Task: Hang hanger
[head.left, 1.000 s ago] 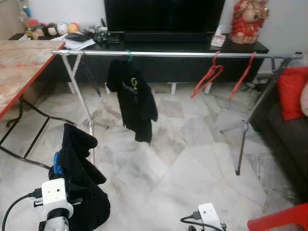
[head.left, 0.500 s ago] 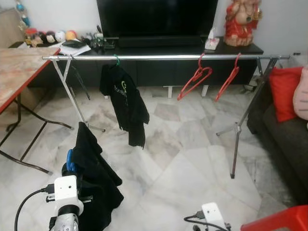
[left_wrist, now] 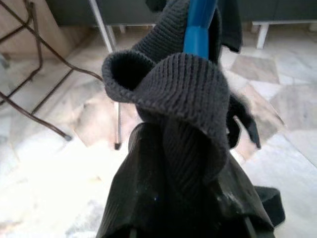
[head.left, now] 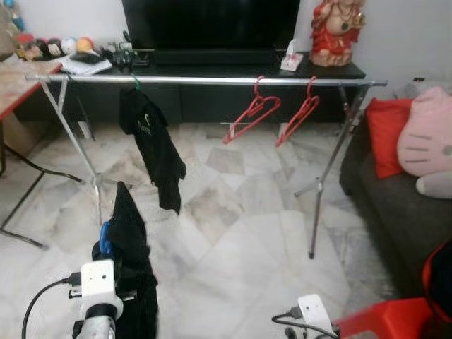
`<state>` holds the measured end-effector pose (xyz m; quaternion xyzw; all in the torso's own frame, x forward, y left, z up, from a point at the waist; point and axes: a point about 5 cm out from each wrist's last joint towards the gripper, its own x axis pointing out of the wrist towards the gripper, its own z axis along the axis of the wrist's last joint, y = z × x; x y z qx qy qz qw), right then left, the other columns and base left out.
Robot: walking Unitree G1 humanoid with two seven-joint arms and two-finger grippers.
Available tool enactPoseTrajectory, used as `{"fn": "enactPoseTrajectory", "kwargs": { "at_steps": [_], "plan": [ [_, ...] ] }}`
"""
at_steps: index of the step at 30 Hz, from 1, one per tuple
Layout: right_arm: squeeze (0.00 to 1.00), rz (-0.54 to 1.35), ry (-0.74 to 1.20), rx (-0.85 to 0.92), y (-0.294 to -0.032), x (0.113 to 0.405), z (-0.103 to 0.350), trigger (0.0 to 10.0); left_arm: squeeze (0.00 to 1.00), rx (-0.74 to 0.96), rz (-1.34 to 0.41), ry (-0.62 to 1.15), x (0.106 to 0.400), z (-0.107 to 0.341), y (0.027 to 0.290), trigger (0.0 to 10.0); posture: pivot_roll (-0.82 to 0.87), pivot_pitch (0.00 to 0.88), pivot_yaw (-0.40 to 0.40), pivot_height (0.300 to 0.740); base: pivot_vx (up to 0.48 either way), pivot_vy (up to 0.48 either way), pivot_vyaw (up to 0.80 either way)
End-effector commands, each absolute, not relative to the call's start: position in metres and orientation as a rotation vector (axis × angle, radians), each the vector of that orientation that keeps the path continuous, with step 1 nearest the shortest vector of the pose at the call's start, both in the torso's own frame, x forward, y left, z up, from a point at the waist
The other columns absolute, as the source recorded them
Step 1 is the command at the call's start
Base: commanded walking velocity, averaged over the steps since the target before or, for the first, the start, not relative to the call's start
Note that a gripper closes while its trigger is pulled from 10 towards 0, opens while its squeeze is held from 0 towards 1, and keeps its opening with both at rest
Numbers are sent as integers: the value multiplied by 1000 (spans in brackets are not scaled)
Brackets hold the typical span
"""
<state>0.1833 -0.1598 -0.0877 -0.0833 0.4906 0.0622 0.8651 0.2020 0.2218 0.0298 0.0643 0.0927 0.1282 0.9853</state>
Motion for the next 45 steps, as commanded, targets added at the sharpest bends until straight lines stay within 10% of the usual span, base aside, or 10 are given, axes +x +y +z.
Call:
{"fn": "enactPoseTrajectory", "kwargs": {
  "at_steps": [1,45],
  "plan": [
    [0,112,1036,-185,-168,182,-88,10000,0,114,224,128,207,40,216,10000,-66,0,5,740,0,0,0],
    [0,116,1027,-171,-163,187,-86,10000,0,69,191,97,212,47,210,10000,-64,0,-6,740,273,0,0]
  ]
}}
